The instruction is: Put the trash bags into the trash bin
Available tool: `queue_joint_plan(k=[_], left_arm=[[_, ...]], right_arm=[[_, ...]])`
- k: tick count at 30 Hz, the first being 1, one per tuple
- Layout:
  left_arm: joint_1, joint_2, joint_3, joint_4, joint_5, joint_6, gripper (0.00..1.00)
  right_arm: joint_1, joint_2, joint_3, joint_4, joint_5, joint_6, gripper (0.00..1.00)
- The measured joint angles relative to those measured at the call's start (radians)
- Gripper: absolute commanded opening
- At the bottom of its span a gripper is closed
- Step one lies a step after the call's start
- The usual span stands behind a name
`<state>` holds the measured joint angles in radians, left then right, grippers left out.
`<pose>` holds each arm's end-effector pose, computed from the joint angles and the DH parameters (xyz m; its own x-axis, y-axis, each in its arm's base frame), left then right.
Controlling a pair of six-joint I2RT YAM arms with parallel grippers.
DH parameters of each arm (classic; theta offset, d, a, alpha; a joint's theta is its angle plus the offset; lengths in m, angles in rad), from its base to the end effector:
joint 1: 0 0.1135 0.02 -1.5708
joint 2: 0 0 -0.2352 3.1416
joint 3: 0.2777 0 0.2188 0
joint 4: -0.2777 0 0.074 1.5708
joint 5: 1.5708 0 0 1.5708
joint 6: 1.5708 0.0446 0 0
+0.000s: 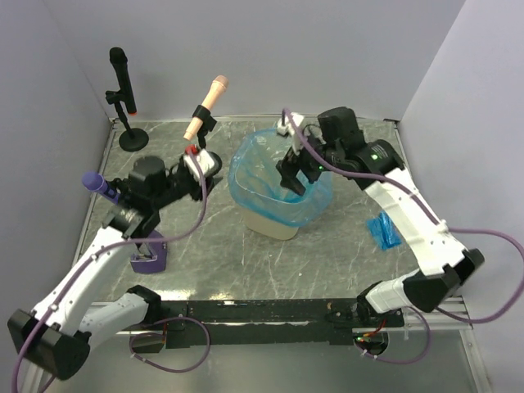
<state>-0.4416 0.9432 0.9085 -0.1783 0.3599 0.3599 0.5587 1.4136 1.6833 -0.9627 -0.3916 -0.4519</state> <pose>0.1808 -0.1028 0.3321 0.0716 0.3307 -0.9410 0.7330 0.6224 0.2745 0.2103 0.1515 0.3861 -0.1647 -0.5789 -0.7986 -0.9013 0.4172 -0.1166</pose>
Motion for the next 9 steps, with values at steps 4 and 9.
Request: queue_joint_plan(k=[4, 9], left_arm=[[0.001, 0.134, 0.201, 0.028, 0.005, -0.054, 0.64], [0.010, 0.271, 0.370, 0.094, -0.085, -0.126, 0.97]], right_arm=[[0.006, -0.029, 0.042, 0.088, 0.293, 0.165, 0.99], [-0.021, 0.010, 0.103, 0.223, 0.626, 0.240, 0.99]])
